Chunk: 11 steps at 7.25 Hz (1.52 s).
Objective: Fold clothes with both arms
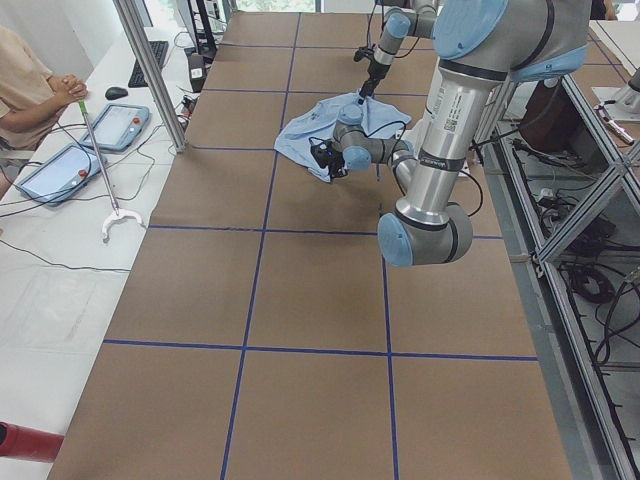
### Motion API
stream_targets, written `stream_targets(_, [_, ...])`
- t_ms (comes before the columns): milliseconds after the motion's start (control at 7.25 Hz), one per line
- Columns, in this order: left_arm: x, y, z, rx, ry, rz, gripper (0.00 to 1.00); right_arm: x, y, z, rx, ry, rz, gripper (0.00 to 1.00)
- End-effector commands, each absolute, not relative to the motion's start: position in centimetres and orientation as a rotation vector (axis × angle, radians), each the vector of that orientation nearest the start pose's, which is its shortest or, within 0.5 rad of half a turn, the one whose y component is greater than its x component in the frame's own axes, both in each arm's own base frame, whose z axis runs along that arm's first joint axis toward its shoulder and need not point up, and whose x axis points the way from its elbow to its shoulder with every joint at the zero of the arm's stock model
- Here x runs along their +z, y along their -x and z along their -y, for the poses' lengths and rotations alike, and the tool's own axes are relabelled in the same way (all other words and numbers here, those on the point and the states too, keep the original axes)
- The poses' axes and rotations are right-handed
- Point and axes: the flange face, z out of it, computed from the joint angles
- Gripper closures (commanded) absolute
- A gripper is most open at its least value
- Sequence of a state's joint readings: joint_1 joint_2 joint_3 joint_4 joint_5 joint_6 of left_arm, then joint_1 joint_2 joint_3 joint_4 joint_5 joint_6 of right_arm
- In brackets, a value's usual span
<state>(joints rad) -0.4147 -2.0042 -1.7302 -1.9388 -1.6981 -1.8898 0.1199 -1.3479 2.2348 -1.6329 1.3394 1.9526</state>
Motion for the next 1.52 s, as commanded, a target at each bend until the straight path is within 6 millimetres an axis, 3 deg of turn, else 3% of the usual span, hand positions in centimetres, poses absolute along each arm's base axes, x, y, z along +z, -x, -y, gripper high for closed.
stream_targets(0, [30.2,-51.3,40.2,-0.599,0.004,-0.987,1.0,26.6,45.9,21.2,0.566,-0.111,0.852,0.0])
stream_targets(138, [30.1,-49.6,42.6,-0.58,-0.052,-0.984,1.0,26.7,45.9,21.3,0.567,-0.112,0.85,0.0])
stream_targets(276, [29.8,-47.5,46.5,-0.59,-0.111,-0.985,1.0,26.8,45.9,21.4,0.569,-0.113,0.849,0.0])
stream_targets(414, [29.2,-46.7,50.9,-0.622,-0.151,-0.971,1.0,26.8,45.9,21.6,0.572,-0.116,0.847,0.0])
stream_targets(690, [29.4,-47.9,57.4,-0.632,-0.213,-0.999,1.0,26.9,45.7,22.0,0.58,-0.122,0.846,0.0])
stream_targets(966, [30.1,-52.6,63.0,-0.634,-0.237,-1.033,1.0,26.8,45.7,22.1,0.582,-0.124,0.847,0.0])
stream_targets(1103, [31.8,-53.1,64.2,-0.604,-0.269,-1.051,1.0,26.9,45.5,22.5,0.59,-0.131,0.844,0.0])
stream_targets(1379, [31.0,-54.5,65.8,-0.584,-0.285,-1.049,1.0,27.8,46.9,25.0,0.606,-0.165,0.812,0.0])
